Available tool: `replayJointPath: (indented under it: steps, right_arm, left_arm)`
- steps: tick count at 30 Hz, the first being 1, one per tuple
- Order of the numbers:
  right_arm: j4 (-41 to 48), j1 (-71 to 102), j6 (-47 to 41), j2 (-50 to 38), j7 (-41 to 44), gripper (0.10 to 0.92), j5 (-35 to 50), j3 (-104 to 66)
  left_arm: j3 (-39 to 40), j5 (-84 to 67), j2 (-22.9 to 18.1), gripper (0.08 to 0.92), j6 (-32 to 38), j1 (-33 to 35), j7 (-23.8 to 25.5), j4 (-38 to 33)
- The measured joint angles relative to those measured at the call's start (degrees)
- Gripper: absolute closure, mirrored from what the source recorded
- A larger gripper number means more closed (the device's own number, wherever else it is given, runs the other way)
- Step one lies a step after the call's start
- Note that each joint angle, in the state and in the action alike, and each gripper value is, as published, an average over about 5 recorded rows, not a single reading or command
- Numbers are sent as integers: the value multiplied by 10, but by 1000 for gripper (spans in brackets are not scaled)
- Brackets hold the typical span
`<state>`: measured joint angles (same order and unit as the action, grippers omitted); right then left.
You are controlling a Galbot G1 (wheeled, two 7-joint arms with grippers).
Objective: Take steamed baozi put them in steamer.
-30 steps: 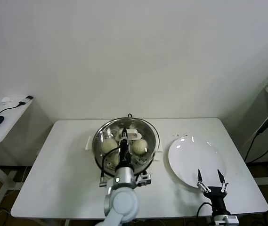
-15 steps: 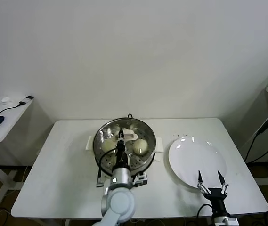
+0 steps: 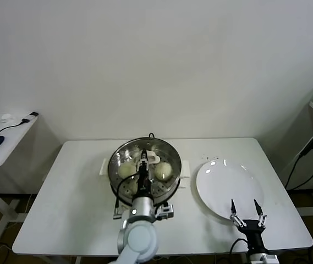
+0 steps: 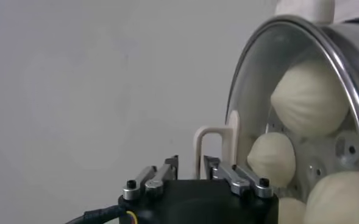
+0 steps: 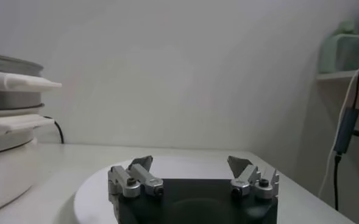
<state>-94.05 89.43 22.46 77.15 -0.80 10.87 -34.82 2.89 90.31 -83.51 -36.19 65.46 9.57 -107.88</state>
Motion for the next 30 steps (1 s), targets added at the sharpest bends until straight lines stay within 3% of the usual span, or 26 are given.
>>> replayJointPath:
  steps: [16, 23, 30]
  right_arm:
    - [-6, 2, -18, 5, 12, 202, 0, 7]
    - [-13, 4, -15, 7, 10, 203, 9, 8]
    - [-20, 9, -1, 4, 12, 203, 11, 7]
  left_arm:
    - [-28, -84, 36, 197, 27, 50, -21, -91]
    - [-90, -256, 40, 177, 140, 88, -105, -128]
    - [-214, -515, 42, 177, 266, 127, -167, -146]
